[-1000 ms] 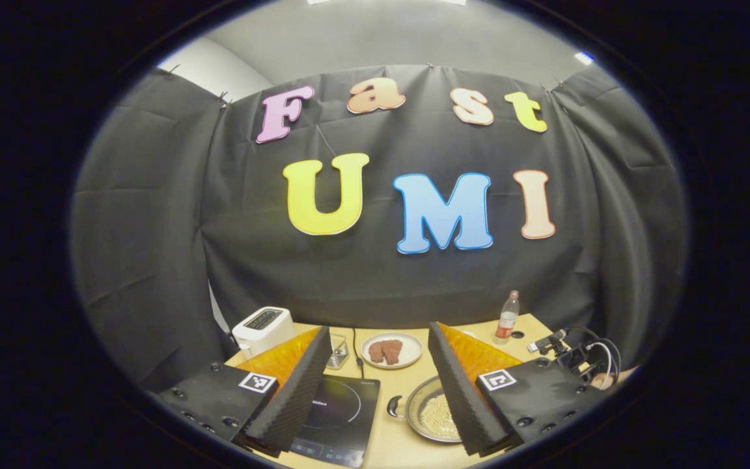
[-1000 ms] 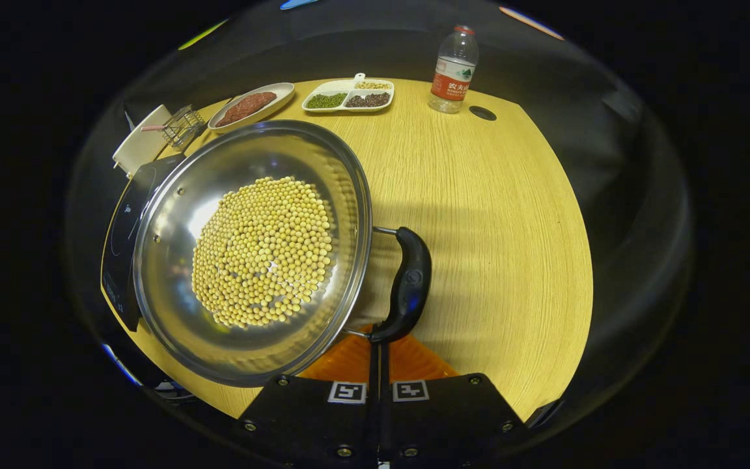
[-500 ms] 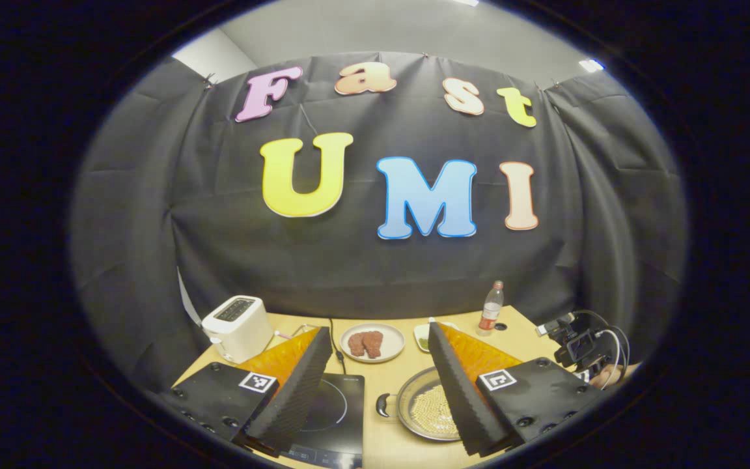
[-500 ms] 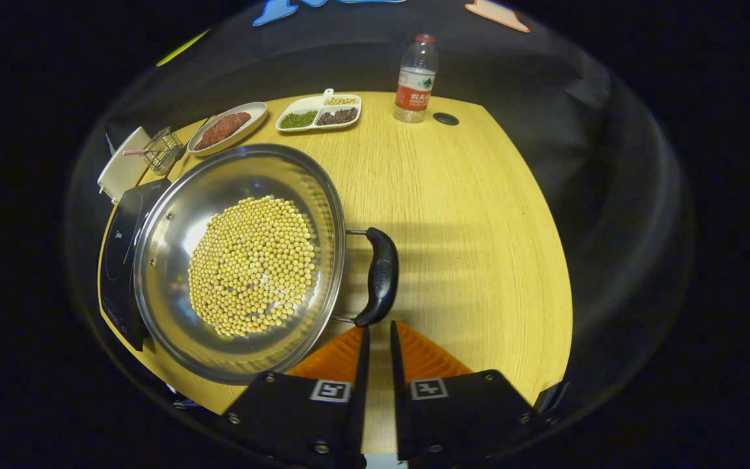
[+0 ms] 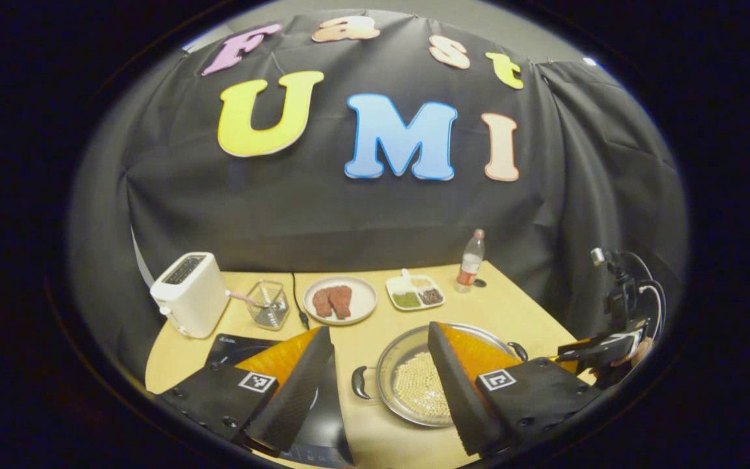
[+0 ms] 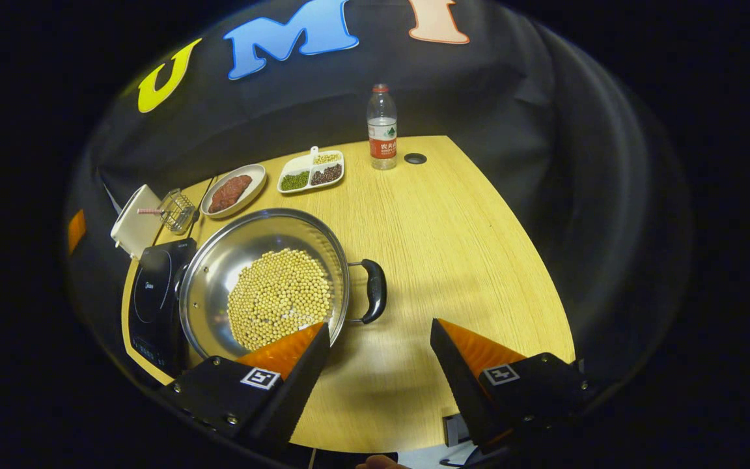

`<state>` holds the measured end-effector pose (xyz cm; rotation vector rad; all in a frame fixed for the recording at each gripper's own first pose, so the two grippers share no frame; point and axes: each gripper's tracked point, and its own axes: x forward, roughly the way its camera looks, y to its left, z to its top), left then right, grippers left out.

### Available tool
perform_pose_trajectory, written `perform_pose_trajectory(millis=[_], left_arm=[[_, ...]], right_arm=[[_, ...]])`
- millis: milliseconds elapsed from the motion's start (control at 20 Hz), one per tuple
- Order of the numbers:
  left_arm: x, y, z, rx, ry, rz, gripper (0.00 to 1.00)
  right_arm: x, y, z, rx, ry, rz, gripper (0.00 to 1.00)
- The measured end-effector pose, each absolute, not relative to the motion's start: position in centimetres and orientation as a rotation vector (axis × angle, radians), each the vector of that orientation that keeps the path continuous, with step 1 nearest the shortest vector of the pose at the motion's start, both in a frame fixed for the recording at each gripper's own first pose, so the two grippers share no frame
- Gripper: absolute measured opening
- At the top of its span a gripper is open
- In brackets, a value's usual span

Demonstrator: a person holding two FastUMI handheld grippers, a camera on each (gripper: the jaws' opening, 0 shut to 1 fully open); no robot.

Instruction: First push the handle of the pot to place it horizontally, then grasp the pot with both hands and set it on the induction cooktop.

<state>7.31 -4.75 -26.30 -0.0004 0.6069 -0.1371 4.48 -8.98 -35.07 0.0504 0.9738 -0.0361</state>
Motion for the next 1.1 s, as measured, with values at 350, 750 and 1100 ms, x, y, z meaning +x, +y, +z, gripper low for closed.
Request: perform_pose_trajectory(millis=[350, 750, 1100], left_arm=[[7.6, -5.6, -35.2, -0.007, 0.809, -0.191, 0.96], [8.1, -4.2, -42.0, -0.024, 0.952, -0.159, 0.98], [8.6, -3.7, -45.4, -0.014, 1.021, -0.145, 0.96]], right_arm=[[4.9, -9.4, -36.3, 0.082, 1.009, -0.060, 0.98], [6.7, -9.1, -37.7, 0.074, 1.023, -0.075, 0.98], [8.7, -8.5, -39.1, 0.067, 1.031, -0.081, 0.98]])
